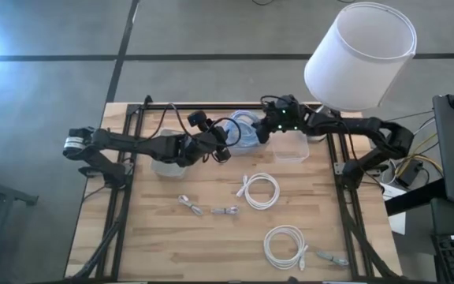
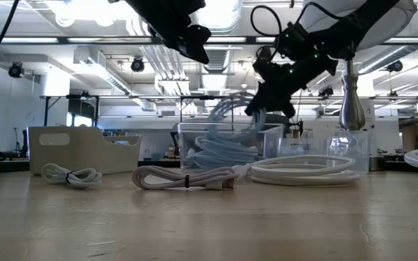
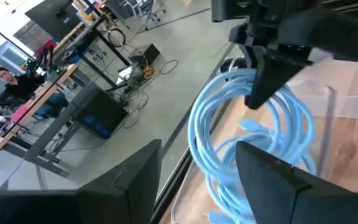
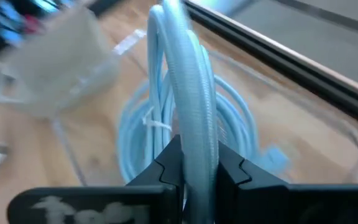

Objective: Pick & Place USB Port
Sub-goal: Put the blue HDMI cable into the left transparent bin

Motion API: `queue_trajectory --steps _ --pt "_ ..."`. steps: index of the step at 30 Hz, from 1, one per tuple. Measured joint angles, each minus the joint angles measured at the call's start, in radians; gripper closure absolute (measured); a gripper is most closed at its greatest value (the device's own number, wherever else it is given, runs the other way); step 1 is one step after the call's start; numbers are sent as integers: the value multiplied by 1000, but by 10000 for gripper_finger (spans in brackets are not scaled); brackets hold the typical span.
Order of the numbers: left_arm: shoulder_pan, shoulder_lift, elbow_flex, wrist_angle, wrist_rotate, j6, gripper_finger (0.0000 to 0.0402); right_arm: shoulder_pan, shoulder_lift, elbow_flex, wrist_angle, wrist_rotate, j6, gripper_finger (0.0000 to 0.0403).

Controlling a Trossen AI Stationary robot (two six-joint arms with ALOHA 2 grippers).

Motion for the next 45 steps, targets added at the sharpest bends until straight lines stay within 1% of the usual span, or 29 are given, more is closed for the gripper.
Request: queue_trajectory --steps 4,7,11,17,21,24,28,36,40,42,45 --pt "0 0 0 0 0 -3 193 -12 -1 -7 105 -78 68 365" --pt "0 0 0 -2 0 -3 193 -13 -1 -8 144 -96 81 365" --pt "1 0 0 -3 0 0 193 -10 0 -9 146 -110 81 365" --pt "1 0 0 -4 0 0 193 -12 3 -63 105 -98 80 365" --pt "1 0 -1 -4 -1 1 193 -9 2 -82 114 -43 81 365" --pt "1 0 -1 -4 -1 0 193 -6 2 -94 113 -37 81 362" --pt "1 0 -1 -4 -1 0 193 -4 2 -97 101 -36 60 342" --pt "2 0 -1 -4 -1 1 193 -4 -2 -69 96 -46 0 280" --pt "3 0 -1 -12 -1 1 193 -4 -38 -19 13 -47 -74 258" --pt "3 0 -1 -30 -1 -1 193 -4 -60 19 -89 -28 -128 250" --pt "3 0 -1 -66 -1 -22 193 -4 -82 72 -272 33 -167 242"
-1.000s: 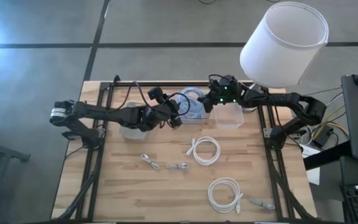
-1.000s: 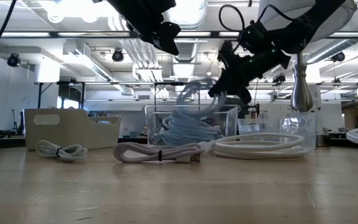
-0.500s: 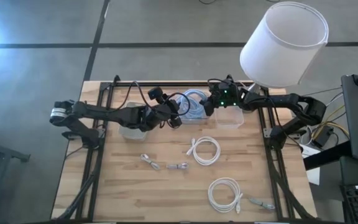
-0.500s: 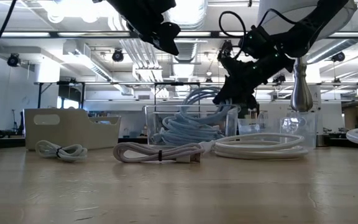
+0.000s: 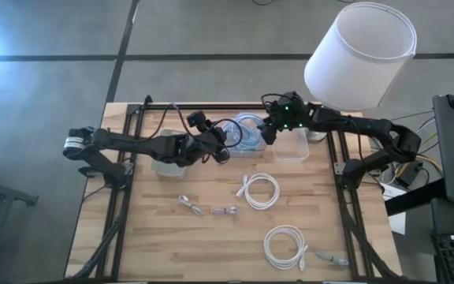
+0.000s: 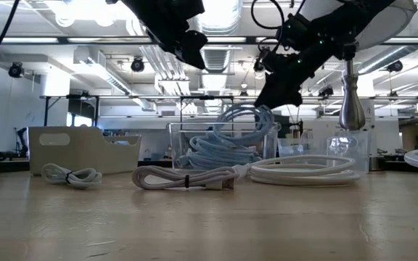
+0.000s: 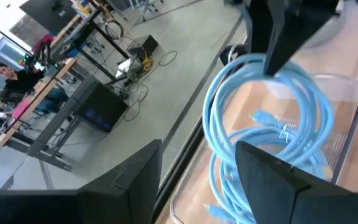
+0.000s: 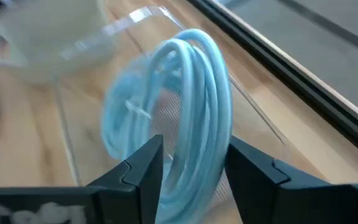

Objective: Pick & Place USB Port
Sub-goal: Put the blue HDMI cable into the left transparent bin

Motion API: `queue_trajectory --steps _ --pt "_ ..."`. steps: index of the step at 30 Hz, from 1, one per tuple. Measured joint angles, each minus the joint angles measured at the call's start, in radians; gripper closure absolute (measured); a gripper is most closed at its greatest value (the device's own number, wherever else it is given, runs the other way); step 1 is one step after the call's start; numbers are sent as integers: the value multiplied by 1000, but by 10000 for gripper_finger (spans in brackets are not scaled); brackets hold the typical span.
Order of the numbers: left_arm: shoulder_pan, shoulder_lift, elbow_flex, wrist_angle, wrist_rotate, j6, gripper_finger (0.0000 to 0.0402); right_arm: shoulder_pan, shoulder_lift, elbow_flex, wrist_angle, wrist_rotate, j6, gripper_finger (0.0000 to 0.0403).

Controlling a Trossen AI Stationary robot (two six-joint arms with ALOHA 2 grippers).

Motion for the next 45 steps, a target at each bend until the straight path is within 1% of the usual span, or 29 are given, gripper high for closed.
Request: queue_trajectory --steps 3,8,12,14,17,20,23,25,27,29,31,33,35,39,42,45 --pt "0 0 -1 -32 0 -26 193 10 -10 35 -86 32 -15 239" --pt "0 0 -2 -43 0 -55 193 53 14 44 -48 33 -26 238" --pt "0 0 -2 -44 0 -56 193 89 43 42 -23 38 -100 236" --pt "0 0 -2 -53 0 -58 193 106 52 44 -30 75 -104 236" --pt "0 0 -2 -69 0 -61 193 109 49 64 -117 146 -136 236" --pt "0 0 -2 -77 0 -67 193 105 34 112 -266 207 -146 236" --pt "1 0 -2 -82 0 -67 193 107 27 182 -400 217 -150 236" --pt "2 0 -2 -83 0 -67 193 111 25 227 -440 213 -140 236" --pt "2 0 -2 -82 0 -67 193 118 26 256 -401 213 -125 236" --pt "3 0 -2 -82 0 -68 193 132 32 259 -287 213 -129 236" --pt "3 0 -2 -82 0 -69 193 152 48 229 -146 207 -131 236" --pt "2 0 -2 -82 0 -73 193 169 78 190 -59 164 -131 237" --pt "2 0 -2 -84 0 -76 193 181 119 157 -37 127 -117 240" --pt "2 0 -2 -95 0 -78 193 194 216 118 -26 125 -60 247" --pt "2 0 -2 -95 0 -78 193 197 277 113 -37 123 -56 253" --pt "2 0 -2 -101 0 -78 193 197 314 138 -85 84 -86 259"
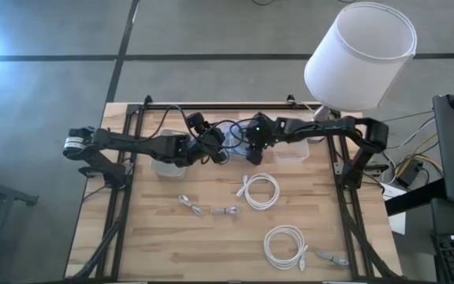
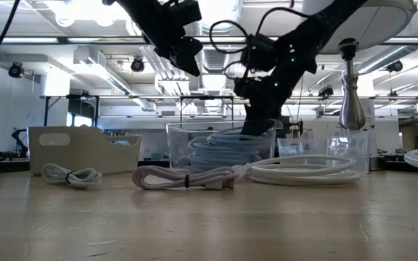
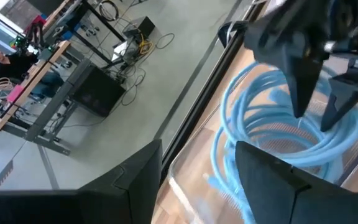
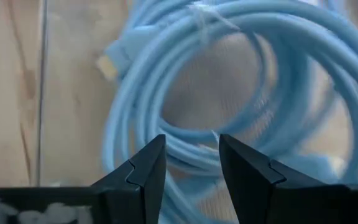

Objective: Pick & Place USB Port
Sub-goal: Put the blue HDMI cable into the left transparent bin, then put the white USB cable into the gray bin

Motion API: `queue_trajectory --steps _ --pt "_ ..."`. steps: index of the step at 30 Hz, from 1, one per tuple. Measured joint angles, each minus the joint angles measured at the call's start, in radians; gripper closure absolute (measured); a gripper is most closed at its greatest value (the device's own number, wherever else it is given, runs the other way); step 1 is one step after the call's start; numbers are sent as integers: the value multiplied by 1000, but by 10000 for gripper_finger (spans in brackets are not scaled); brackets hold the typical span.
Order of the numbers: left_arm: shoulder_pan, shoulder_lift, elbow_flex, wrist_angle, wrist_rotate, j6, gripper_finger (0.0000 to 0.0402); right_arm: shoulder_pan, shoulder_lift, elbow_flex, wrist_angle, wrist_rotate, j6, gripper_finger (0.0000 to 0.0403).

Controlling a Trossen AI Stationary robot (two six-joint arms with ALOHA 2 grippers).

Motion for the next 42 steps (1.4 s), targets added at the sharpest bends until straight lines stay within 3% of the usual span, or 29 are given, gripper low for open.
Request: queue_trajectory --steps 10,16,20,25,31,34,42 --pt "0 0 0 -2 0 0 193 0 38 211 -247 -6 -116 268" --pt "-3 -1 0 -40 1 20 195 3 -38 326 -411 -4 -128 274" --pt "-24 -21 0 -102 50 1 195 8 -132 323 -429 -3 -134 280" --pt "-37 -48 0 -254 275 -91 196 41 -254 229 -413 -4 -128 282" --pt "-42 -44 -5 -429 790 -120 197 93 -354 63 -343 -7 -99 273" --pt "-65 -42 -42 -433 959 -142 202 112 -388 -10 -298 -7 -75 269" --pt "-184 -31 -201 -408 990 -205 224 121 -460 -154 -181 -4 -10 270"
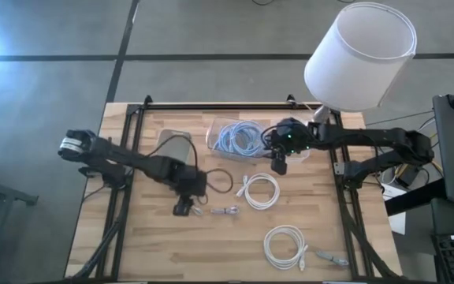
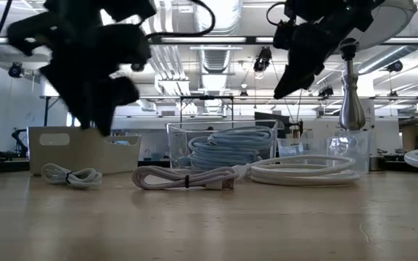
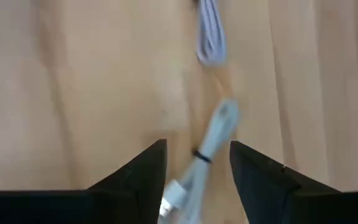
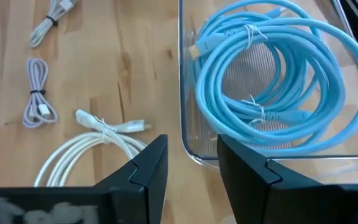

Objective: Pick & Place USB Port
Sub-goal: Put the white USB cable into the gray bin

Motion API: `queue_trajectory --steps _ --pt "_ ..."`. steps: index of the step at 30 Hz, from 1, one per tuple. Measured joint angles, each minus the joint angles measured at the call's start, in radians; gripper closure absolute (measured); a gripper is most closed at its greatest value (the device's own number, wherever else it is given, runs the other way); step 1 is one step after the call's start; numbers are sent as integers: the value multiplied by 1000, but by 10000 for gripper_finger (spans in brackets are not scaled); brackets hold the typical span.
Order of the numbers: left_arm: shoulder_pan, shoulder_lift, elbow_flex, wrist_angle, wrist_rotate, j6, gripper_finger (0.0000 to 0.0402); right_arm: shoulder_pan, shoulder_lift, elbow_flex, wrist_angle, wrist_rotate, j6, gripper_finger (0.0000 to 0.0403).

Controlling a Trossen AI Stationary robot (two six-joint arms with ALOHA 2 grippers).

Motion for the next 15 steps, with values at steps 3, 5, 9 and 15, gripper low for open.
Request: queue_trajectory --steps 3,5,9,15 --pt "-43 0 -63 43 0 -39 230 0 -17 -37 46 0 1 272" --pt "-67 0 -100 63 0 -69 232 0 -21 -55 78 0 0 273" --pt "-98 0 -165 101 -31 -72 232 0 -33 -62 88 0 0 270" --pt "-101 -1 -246 240 -184 -73 238 0 -41 -54 90 -1 3 264"
